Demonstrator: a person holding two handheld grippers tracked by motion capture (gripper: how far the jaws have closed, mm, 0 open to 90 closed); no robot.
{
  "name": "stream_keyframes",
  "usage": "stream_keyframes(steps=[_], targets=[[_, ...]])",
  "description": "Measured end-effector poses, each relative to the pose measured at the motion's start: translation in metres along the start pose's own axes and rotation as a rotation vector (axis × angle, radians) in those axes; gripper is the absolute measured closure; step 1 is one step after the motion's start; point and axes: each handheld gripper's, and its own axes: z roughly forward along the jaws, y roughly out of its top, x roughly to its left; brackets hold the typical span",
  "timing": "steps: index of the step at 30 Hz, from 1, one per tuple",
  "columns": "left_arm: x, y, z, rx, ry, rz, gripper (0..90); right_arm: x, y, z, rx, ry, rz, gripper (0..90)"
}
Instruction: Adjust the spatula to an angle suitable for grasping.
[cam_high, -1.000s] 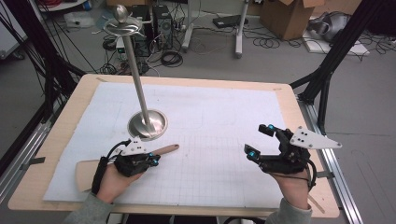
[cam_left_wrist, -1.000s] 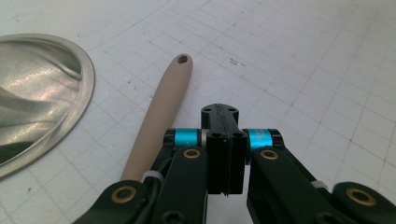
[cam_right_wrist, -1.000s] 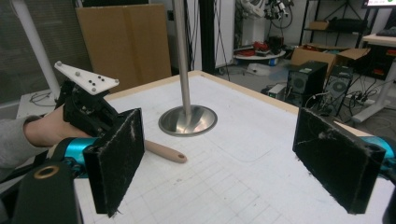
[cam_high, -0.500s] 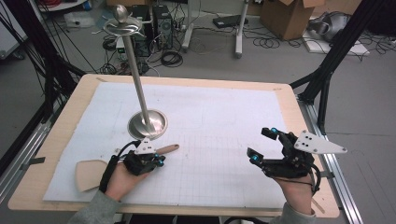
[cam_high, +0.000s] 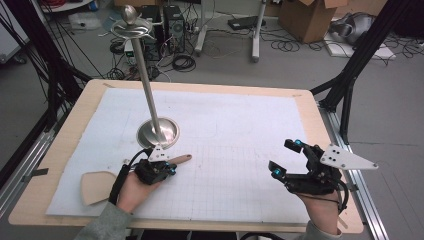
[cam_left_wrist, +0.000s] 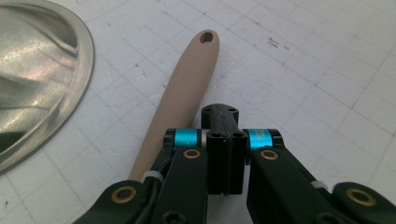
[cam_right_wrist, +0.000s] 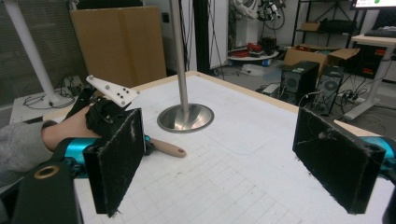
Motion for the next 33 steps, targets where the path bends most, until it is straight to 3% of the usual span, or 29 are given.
stream_keyframes(steps=[4,11,23,33], targets=[[-0.002,0.001,0.001,0.001,0.038,0.018,89.6,0.002,0.0,0.002,0.015,0.004,-0.001,15.9],[-0.001,0.002,0.002,-0.017,0.066,0.024,89.6,0.001,-0.001,0.002,0.015,0.004,-0.005,15.9],[0.001,0.006,0.007,-0.006,0.11,0.011,89.6,0.001,-0.002,0.003,0.017,0.005,-0.002,15.9],[0.005,0.007,0.011,-0.026,0.147,-0.008,89.6,0.0,-0.002,0.007,0.025,0.023,0.006,15.9]])
